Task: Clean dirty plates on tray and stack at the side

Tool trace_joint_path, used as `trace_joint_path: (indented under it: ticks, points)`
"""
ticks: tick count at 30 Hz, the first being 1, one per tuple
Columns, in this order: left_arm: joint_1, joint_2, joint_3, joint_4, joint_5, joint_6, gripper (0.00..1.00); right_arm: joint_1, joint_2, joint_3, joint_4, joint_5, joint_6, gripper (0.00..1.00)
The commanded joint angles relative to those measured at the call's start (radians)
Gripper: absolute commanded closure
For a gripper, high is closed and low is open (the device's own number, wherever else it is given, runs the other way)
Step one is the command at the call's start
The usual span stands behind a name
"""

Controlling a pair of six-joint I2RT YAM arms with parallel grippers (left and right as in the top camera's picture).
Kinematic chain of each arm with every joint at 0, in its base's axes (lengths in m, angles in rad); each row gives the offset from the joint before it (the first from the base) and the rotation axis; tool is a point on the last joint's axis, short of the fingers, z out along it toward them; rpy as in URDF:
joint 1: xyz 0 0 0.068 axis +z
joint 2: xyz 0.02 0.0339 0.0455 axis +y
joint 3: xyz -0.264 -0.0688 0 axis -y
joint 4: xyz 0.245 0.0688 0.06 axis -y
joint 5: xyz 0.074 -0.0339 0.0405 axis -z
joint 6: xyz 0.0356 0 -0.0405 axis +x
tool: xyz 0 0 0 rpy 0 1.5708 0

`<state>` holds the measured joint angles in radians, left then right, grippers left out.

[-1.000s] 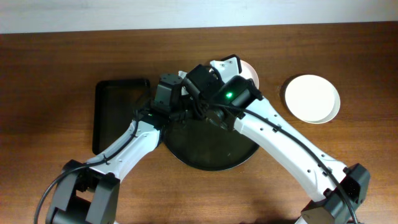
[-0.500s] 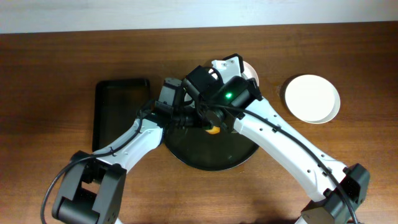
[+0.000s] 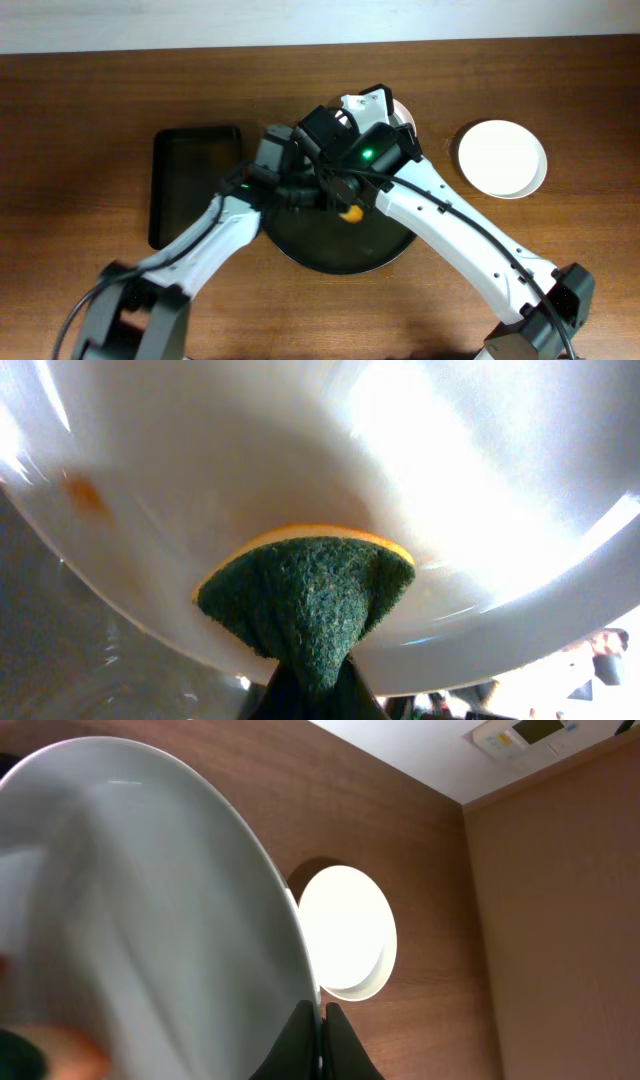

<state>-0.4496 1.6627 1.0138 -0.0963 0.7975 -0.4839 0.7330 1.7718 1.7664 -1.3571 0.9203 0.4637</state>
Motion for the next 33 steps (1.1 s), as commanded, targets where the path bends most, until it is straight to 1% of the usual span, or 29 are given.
trace_joint_path:
  ticks: [1, 2, 4, 6, 10, 13, 19, 24, 29, 31, 33]
  points:
    - [0.059, -0.083, 0.016, 0.059, -0.084, -0.02, 1.0, 0.005, -0.018, 0.018, 0.003, 0.035, 0.017, 0.96]
    - [0.067, -0.08, 0.016, 0.074, -0.082, -0.06, 1.0, 0.005, -0.018, 0.018, 0.002, 0.035, 0.017, 0.96]
    - [0.068, -0.072, 0.016, 0.077, -0.035, -0.077, 1.0, 0.005, -0.018, 0.018, 0.002, 0.035, 0.016, 0.96]
    - [0.068, -0.057, 0.016, 0.073, 0.129, -0.077, 1.0, 0.005, -0.017, 0.018, 0.002, 0.035, 0.017, 0.96]
    - [0.068, -0.036, 0.016, -0.006, 0.289, -0.077, 1.0, 0.005, -0.018, 0.018, 0.003, 0.035, 0.016, 0.96]
    - [0.066, -0.012, 0.016, -0.085, 0.32, -0.076, 1.0, 0.005, -0.017, 0.018, 0.002, 0.035, 0.016, 0.96]
    - [0.062, 0.083, 0.016, -0.046, 0.332, -0.076, 1.0, 0.005, -0.018, 0.018, 0.002, 0.034, 0.016, 0.96]
    - [0.06, 0.127, 0.016, -0.043, 0.343, -0.076, 1.0, 0.005, -0.017, 0.018, 0.002, 0.034, 0.016, 0.96]
    - [0.06, 0.178, 0.016, 0.003, 0.304, -0.076, 1.0, 0.006, -0.017, 0.018, -0.002, 0.034, 0.016, 0.96]
    - [0.06, 0.178, 0.016, 0.055, 0.295, -0.077, 1.0, 0.006, -0.017, 0.018, -0.009, 0.034, 0.016, 0.96]
    - [0.06, 0.177, 0.016, 0.127, 0.309, -0.132, 1.0, 0.006, -0.017, 0.018, -0.018, 0.033, 0.016, 0.96]
